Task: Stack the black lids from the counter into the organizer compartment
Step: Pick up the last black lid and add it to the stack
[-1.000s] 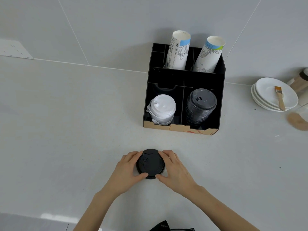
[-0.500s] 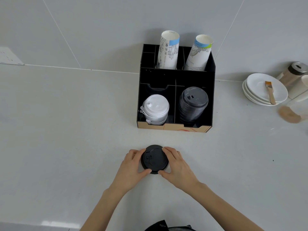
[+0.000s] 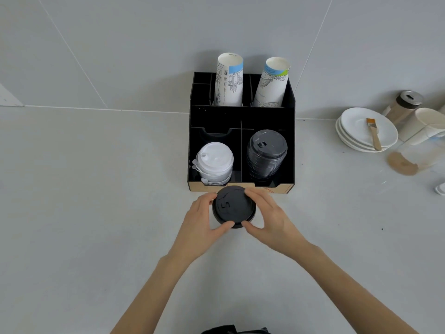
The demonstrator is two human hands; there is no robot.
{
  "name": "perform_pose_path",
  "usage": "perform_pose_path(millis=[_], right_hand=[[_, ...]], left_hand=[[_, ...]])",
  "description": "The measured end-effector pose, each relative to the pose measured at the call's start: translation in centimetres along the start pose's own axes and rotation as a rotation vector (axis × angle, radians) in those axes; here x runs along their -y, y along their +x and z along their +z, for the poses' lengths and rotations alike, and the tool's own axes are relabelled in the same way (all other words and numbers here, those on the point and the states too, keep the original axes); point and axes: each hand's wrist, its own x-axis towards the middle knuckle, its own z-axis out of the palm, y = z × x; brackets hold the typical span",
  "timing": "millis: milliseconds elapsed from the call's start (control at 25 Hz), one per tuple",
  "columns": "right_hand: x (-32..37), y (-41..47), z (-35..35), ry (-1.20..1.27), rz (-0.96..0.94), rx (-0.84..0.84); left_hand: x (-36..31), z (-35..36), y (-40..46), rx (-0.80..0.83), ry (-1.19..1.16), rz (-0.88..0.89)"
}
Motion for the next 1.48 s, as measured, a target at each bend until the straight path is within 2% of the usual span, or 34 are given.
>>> perform_pose_path(millis=[280,680,1120,1480], right_hand=[[-0.3,1.7,-5.5,-0.054,-0.055,-0.082],[-2.0,6.1,-11.8,-0.145,-0.081,-0.011],[-5.3,10.6,-12.1,-0.156,-0.045,0.110],[-6.5,10.4,-11.3,-0.108,0.028,0.087]], left_hand=[[-4.3,0.2,3.6,-0.071,-0.012,0.085],[-7.6,0.1,9.5,-0.032,-0.001,0.124],[-7.1,2.2,13.8,-0.038,0.038,0.051],[-6.7,2.9,14.3,-0.023,0.094,0.070]])
